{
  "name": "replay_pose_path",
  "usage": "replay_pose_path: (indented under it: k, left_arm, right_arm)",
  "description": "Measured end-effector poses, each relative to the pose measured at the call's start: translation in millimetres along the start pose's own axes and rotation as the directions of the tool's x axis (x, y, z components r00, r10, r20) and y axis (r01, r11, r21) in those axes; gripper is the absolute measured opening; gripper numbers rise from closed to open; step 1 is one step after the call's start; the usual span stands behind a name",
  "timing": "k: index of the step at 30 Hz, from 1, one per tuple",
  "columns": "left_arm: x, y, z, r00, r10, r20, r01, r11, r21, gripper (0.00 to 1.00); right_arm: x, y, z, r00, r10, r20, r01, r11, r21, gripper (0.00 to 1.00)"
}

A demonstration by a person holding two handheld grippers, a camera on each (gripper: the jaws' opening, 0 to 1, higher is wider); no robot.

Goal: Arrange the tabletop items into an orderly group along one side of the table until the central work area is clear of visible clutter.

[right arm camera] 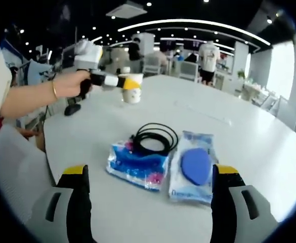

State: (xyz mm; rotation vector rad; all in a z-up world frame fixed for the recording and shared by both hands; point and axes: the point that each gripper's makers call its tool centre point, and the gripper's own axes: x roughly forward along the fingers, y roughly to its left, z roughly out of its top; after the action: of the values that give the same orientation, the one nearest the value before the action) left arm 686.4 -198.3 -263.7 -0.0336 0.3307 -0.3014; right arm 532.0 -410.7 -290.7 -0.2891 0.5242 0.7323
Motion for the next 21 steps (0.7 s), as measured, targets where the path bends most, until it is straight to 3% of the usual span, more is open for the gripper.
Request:
replay_pose_path:
  k: [21]
  left_arm:
    - [46.6, 39.8, -30.8, 0.992, 0.117, -0.051, -0.117, 0.993, -0.002, 0.43]
  right_arm:
    - [4.0, 0.5, -2.9, 1.0, 0.017, -0.004, -0.017, 0.999, 0.05, 0.99]
